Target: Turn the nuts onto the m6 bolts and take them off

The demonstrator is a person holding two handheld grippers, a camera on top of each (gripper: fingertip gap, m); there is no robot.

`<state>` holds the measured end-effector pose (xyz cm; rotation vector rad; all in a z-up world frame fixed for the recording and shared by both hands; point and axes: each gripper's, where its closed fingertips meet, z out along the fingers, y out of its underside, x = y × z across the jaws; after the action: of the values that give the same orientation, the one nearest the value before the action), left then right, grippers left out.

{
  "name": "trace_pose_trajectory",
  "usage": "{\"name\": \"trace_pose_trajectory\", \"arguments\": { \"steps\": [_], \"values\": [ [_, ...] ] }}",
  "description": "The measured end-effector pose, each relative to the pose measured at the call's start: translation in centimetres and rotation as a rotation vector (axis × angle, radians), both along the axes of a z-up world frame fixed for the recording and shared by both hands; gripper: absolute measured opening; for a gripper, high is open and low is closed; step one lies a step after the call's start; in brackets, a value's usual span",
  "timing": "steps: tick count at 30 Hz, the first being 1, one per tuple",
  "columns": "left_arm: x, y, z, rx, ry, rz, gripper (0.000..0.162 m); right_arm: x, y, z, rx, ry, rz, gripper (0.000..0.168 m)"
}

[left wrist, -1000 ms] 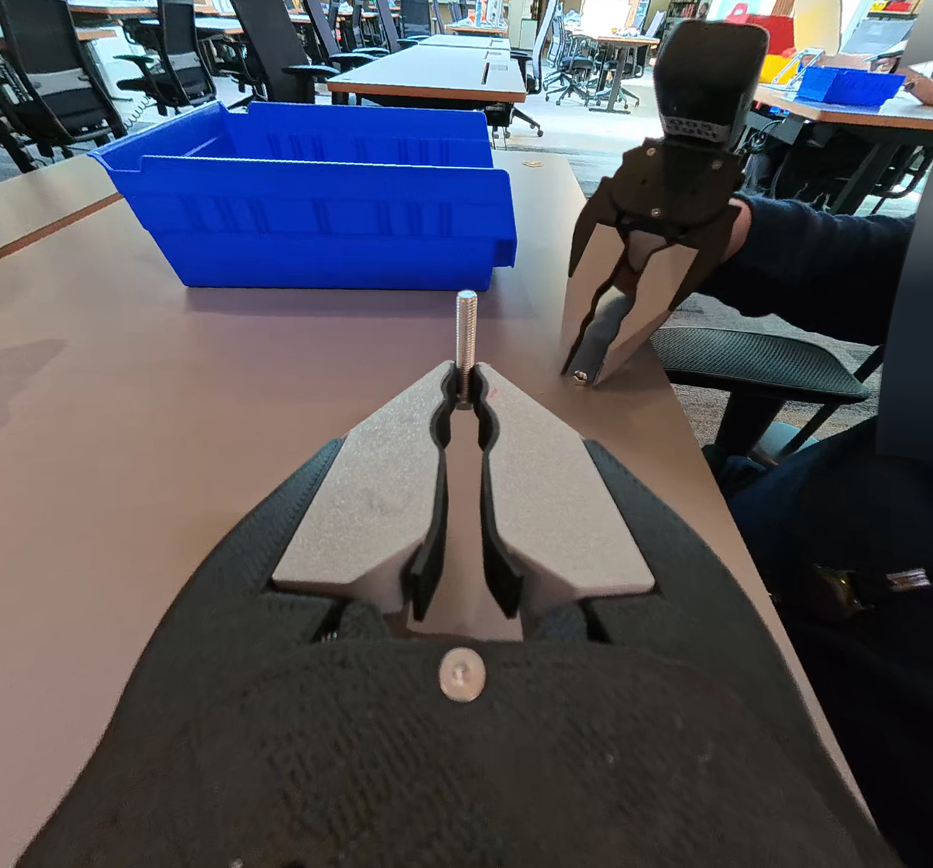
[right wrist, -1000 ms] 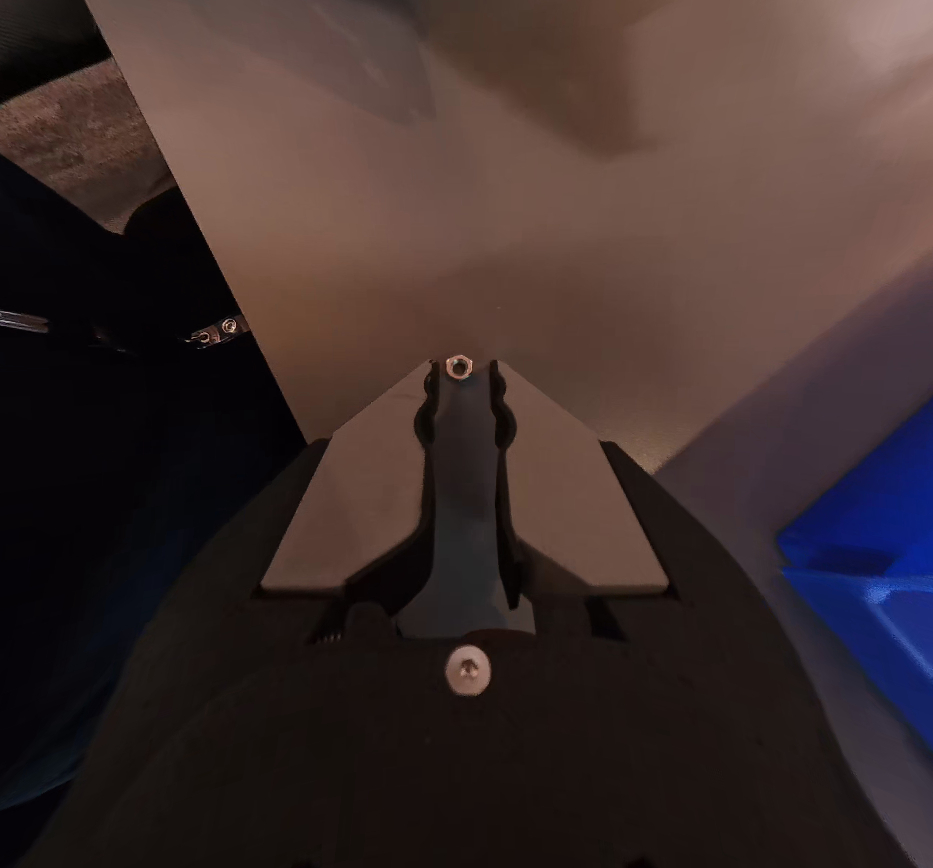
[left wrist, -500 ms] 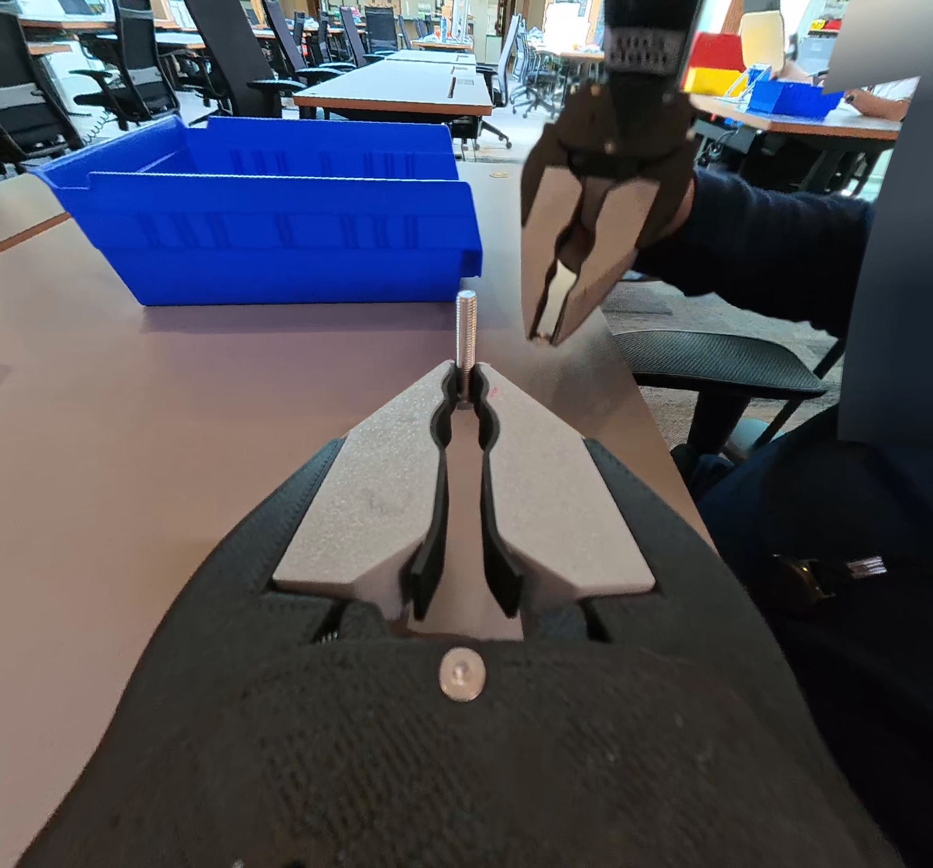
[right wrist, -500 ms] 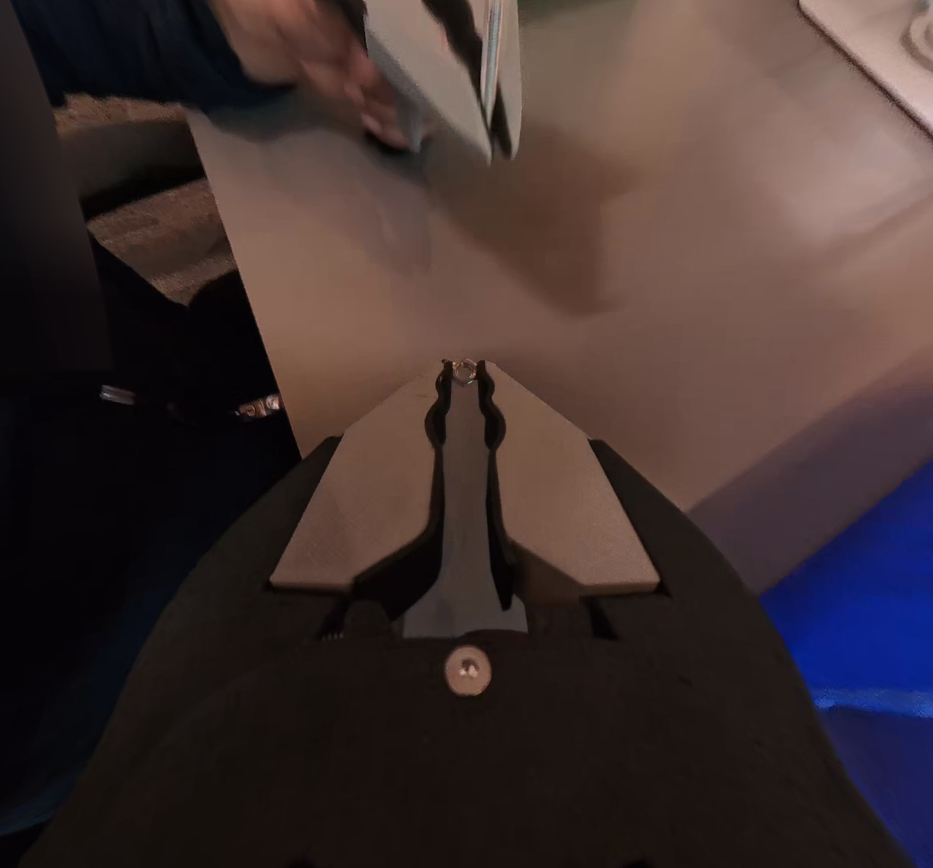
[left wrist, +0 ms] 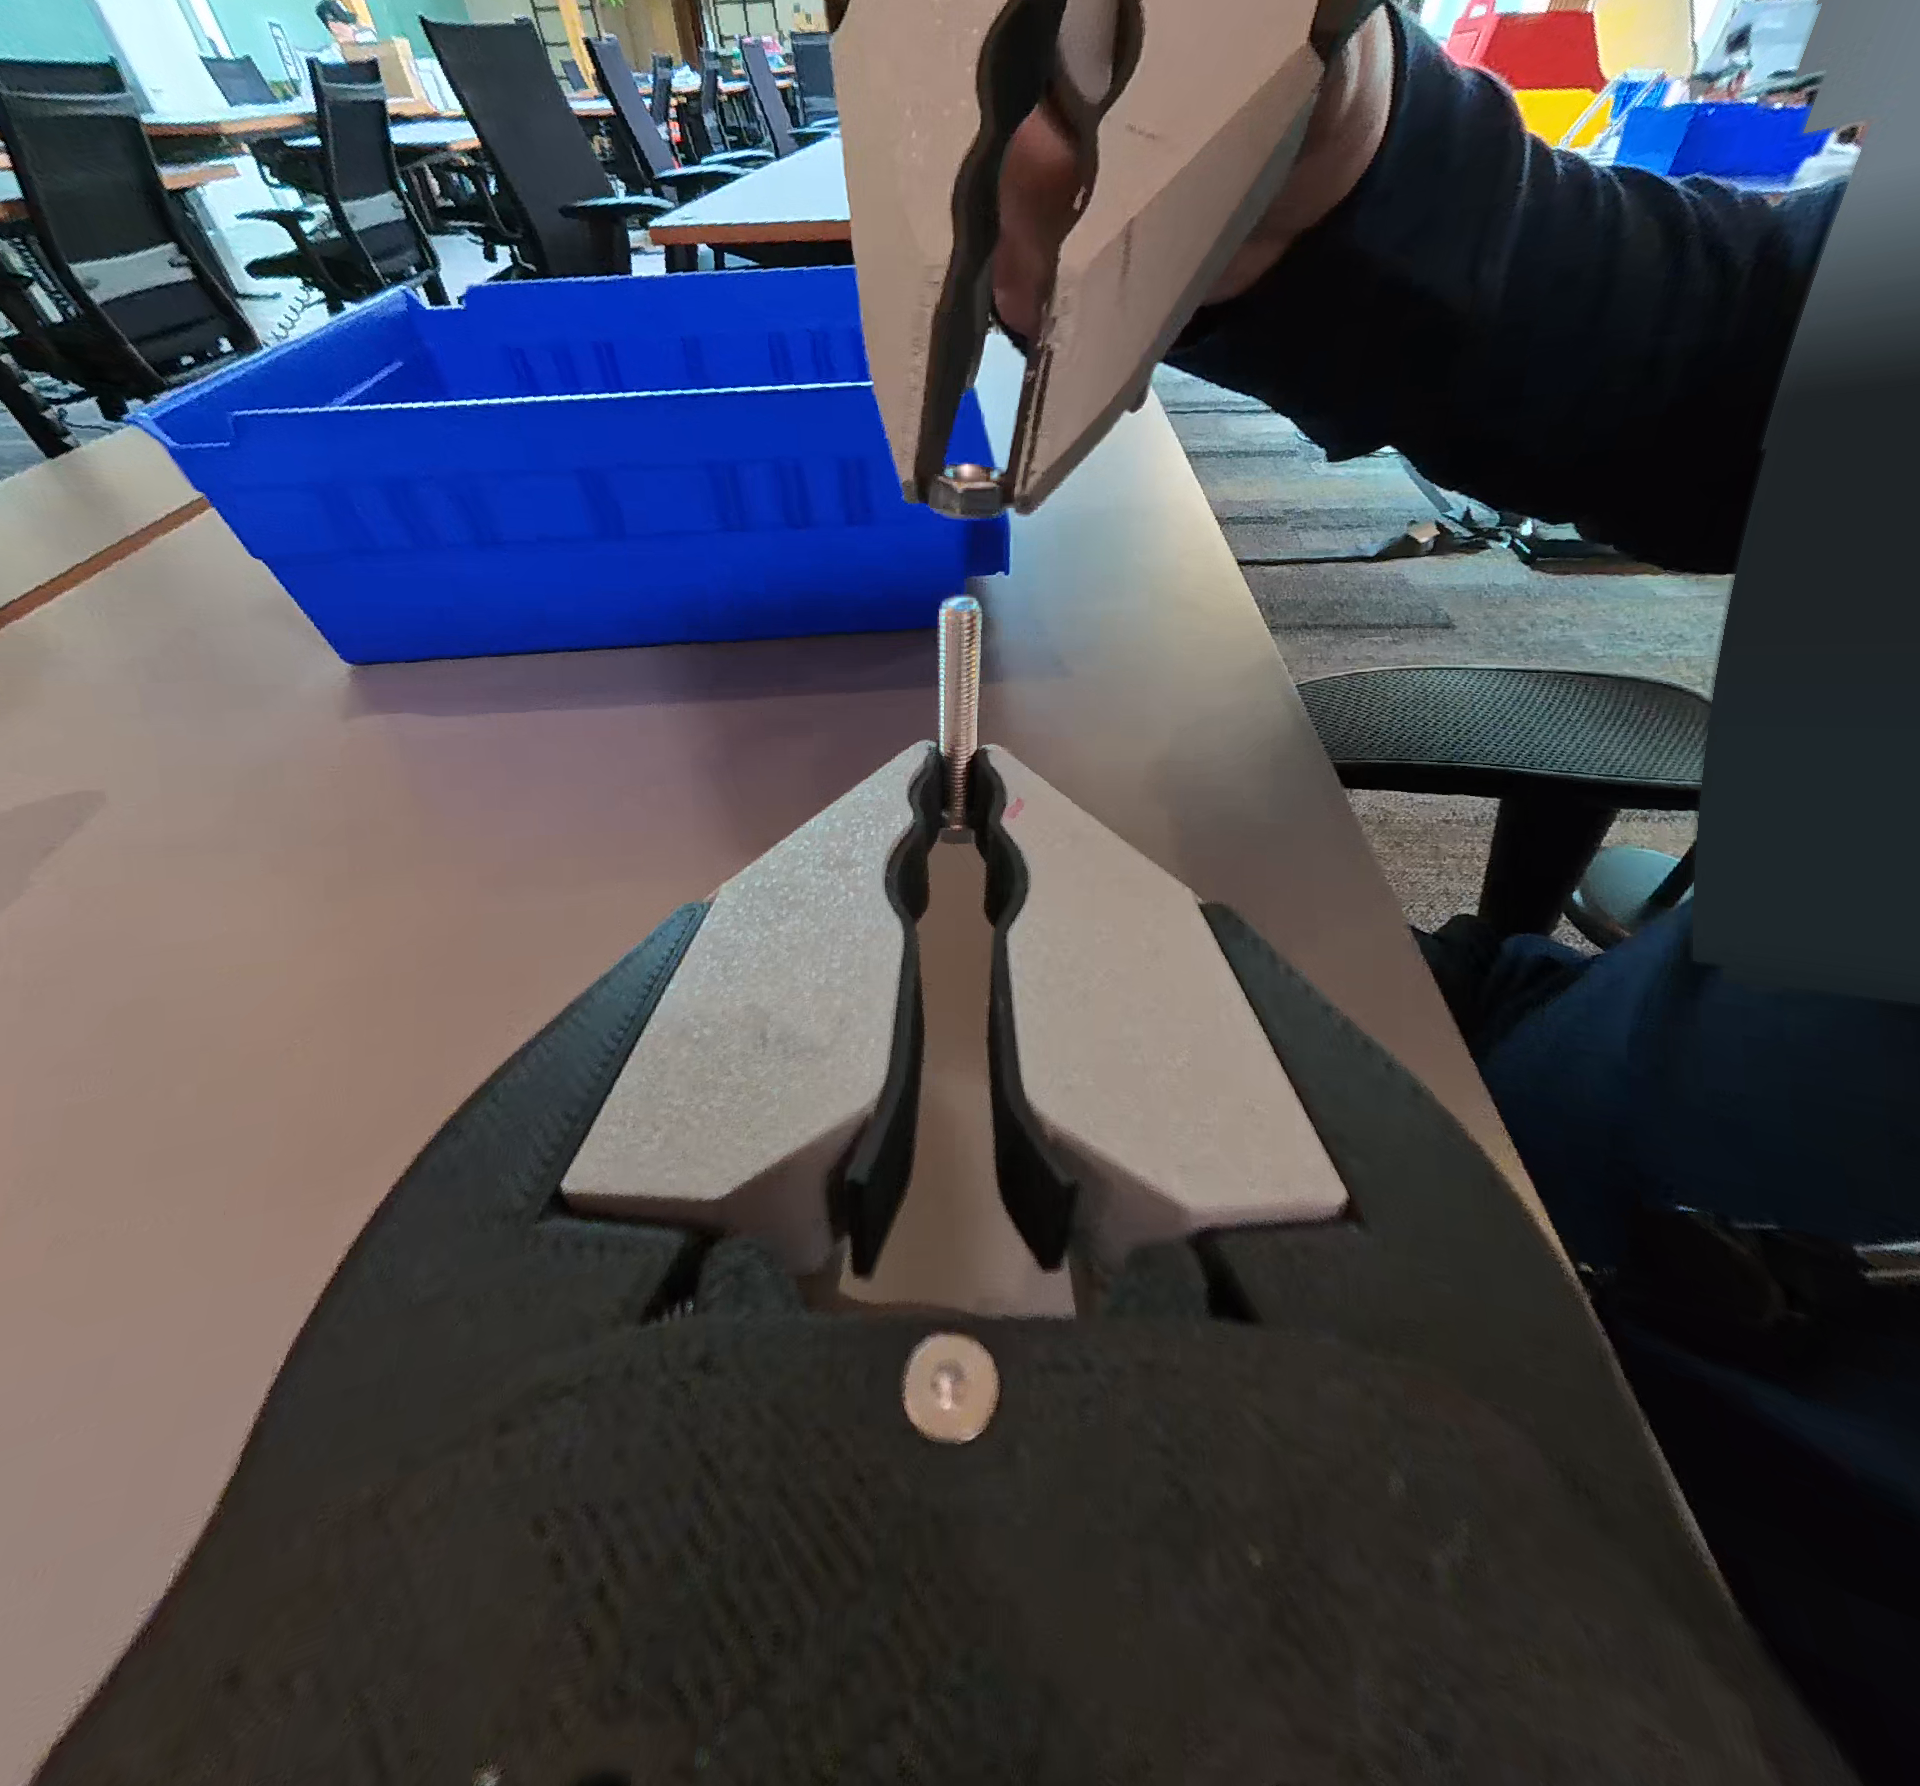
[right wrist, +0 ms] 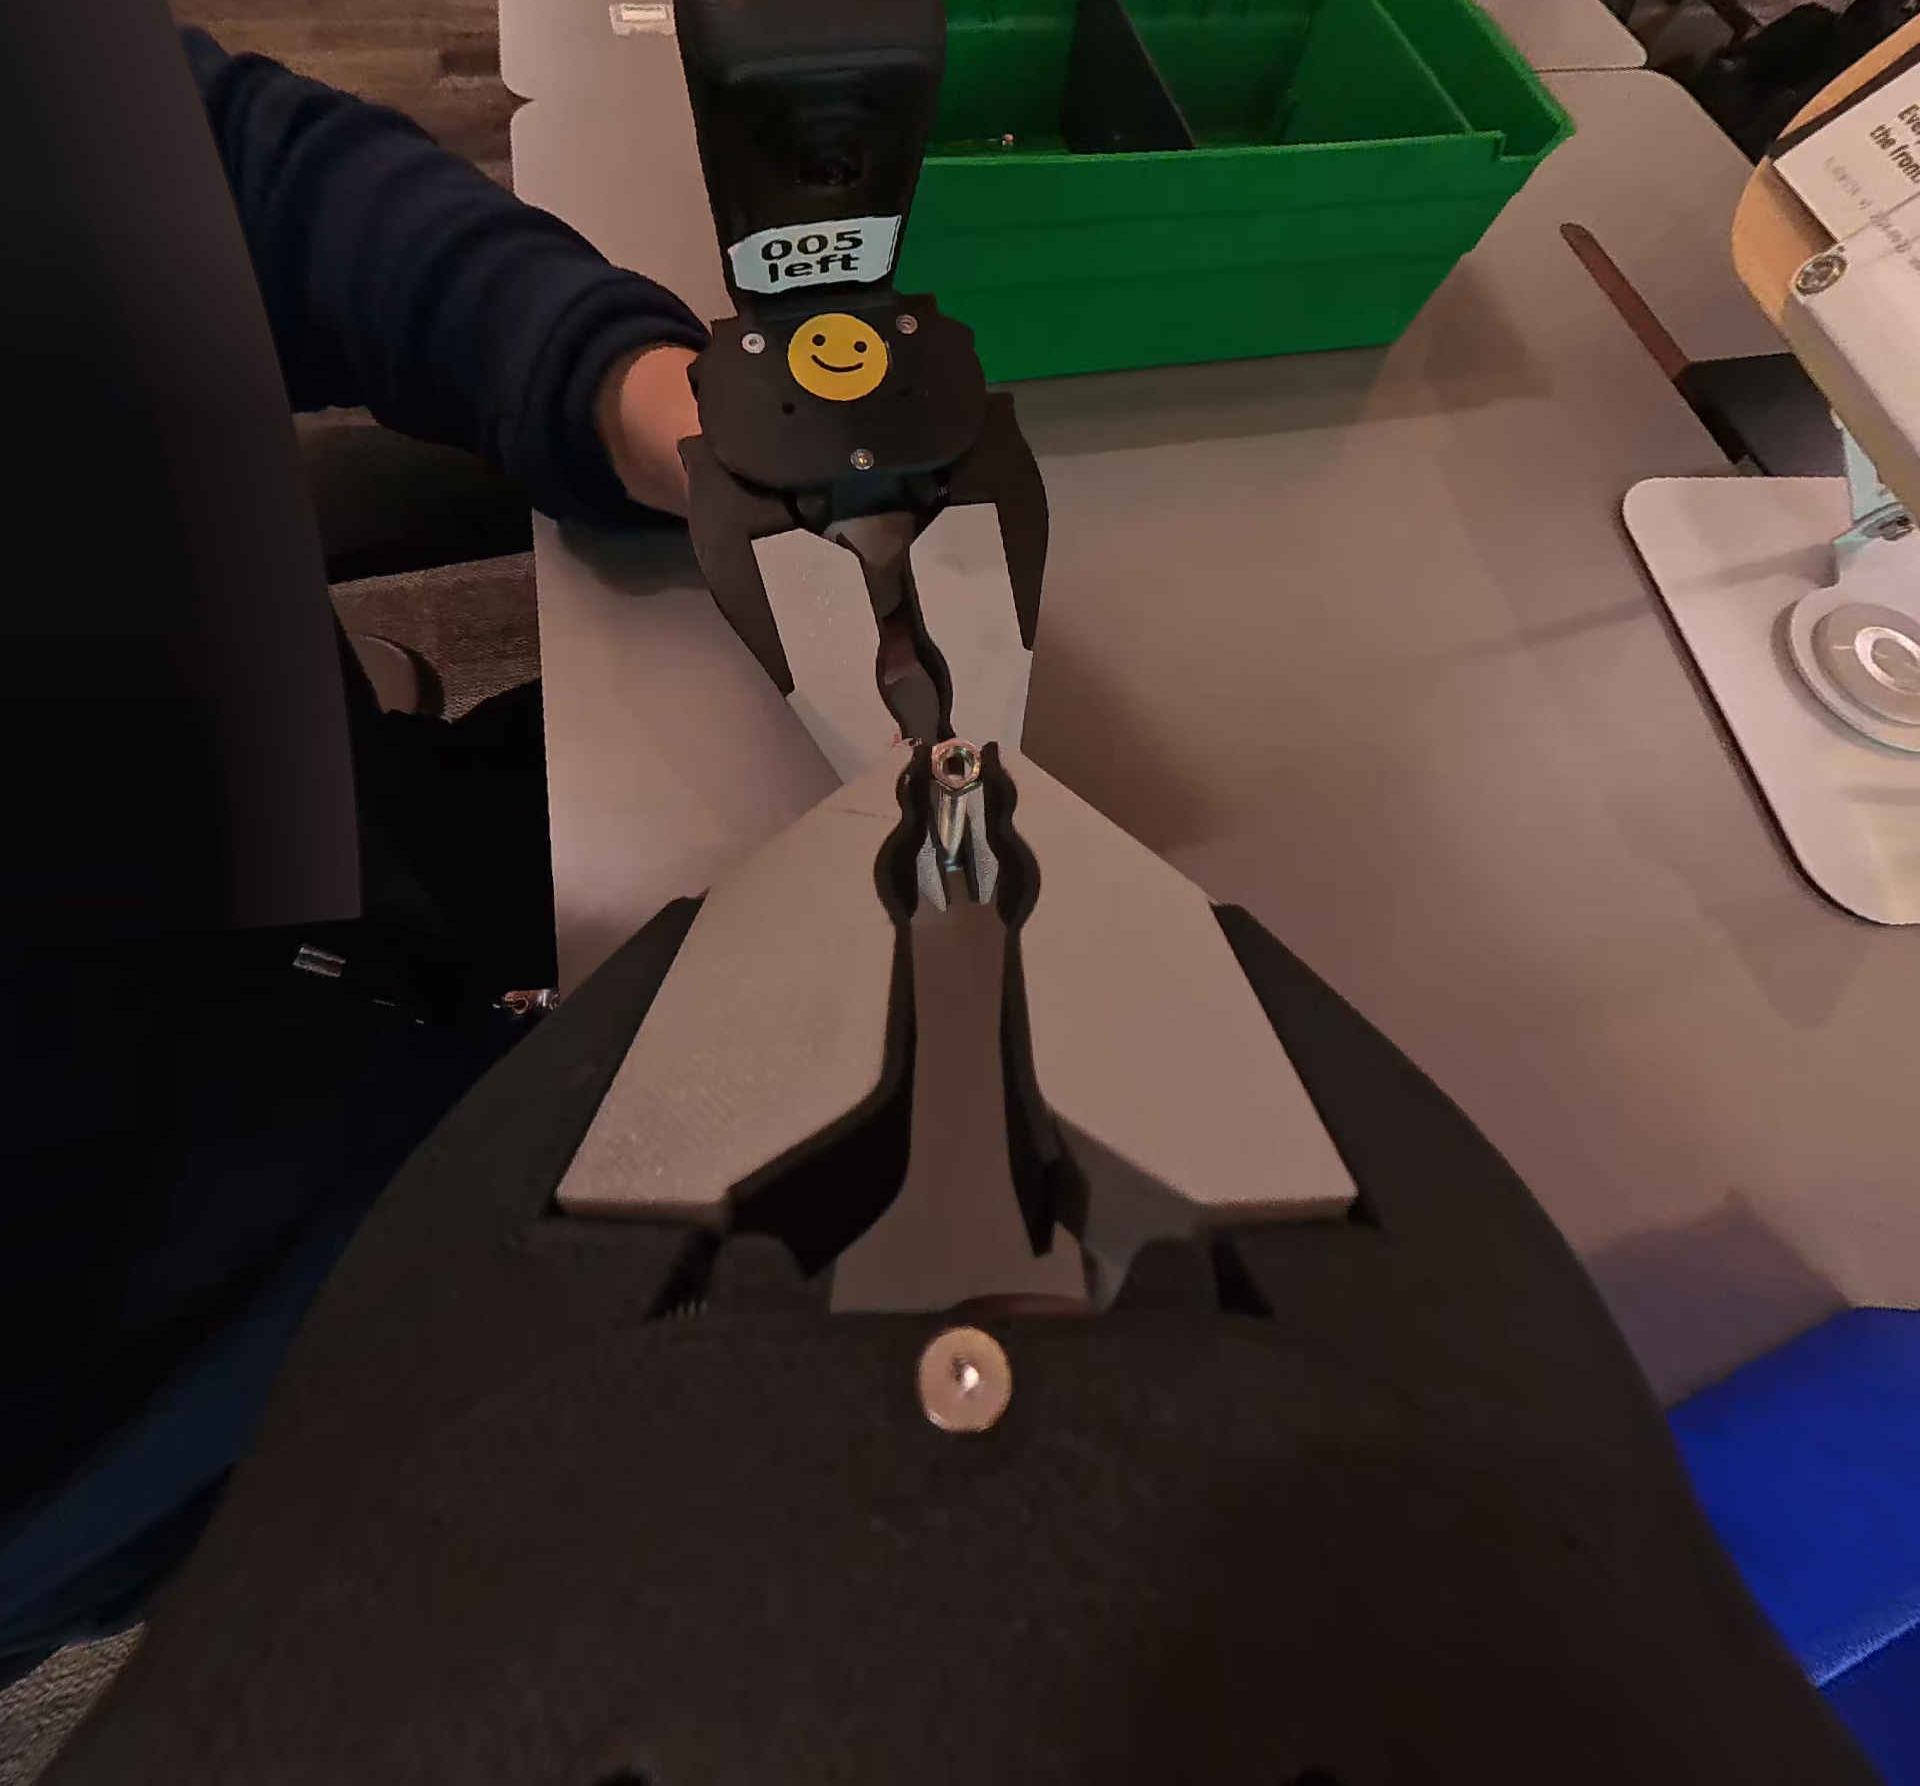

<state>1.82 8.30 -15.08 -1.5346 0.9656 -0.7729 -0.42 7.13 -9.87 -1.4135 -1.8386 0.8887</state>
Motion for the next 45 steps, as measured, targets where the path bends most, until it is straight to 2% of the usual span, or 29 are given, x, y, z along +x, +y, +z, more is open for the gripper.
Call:
{"name": "trace_pose_trajectory", "arguments": {
  "steps": [21, 34, 41, 45],
  "values": [
    [-0.2, 0.4, 0.2, 0.008, 0.007, 0.038, 0.003, -0.5, 0.4, -1.2, -0.035, -0.007, -0.015, 0.006],
    [-0.8, 1.4, -0.3, 0.003, 0.043, 0.126, 0.003, -0.8, 1.3, -1.6, -0.053, -0.012, -0.134, 0.007],
    [-0.9, 1.5, -0.3, -0.013, 0.033, 0.125, 0.003, -0.9, 1.6, -1.6, -0.075, 0.01, -0.14, 0.007],
    [-0.8, 1.5, -0.4, -0.017, 0.031, 0.122, 0.003, -0.8, 1.9, -1.4, -0.08, 0.028, -0.152, 0.015]
  ]
}}
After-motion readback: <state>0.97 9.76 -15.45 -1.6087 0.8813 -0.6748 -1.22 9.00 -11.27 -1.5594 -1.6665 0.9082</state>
